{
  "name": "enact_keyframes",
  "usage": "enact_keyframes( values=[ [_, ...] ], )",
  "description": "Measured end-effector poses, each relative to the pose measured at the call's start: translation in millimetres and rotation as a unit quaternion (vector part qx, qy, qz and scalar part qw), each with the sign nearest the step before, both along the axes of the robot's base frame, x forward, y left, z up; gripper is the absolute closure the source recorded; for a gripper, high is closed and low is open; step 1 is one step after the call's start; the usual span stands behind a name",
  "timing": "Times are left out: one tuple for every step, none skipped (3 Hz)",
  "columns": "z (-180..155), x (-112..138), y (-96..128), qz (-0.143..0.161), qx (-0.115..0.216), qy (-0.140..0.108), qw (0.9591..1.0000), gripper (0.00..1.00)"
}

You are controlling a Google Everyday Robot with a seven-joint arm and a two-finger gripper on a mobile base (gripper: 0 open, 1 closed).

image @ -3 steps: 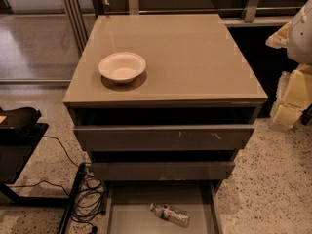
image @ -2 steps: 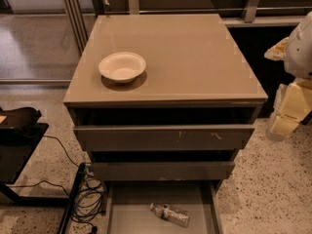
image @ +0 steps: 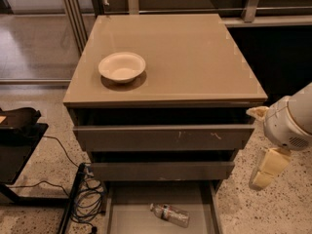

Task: Pick water bottle from bottom drawer and place on counter

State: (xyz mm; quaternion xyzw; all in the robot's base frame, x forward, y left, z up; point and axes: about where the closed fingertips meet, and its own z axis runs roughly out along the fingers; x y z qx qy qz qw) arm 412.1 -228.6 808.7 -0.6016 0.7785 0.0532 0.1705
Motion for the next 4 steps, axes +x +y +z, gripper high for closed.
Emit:
enact_keyframes(
  values=[
    [0, 0, 0, 0.000, 0.000, 0.000, 1.0000, 0.00],
    [-25, 1, 14, 0.011, 0.001, 0.022, 0.9997, 0.00],
    [-90, -3, 27, 0.023, 0.010, 0.044, 0.9988, 0.00],
    [-169, -6, 30, 0.022, 0.037, 0.041, 0.9982, 0.00]
  ],
)
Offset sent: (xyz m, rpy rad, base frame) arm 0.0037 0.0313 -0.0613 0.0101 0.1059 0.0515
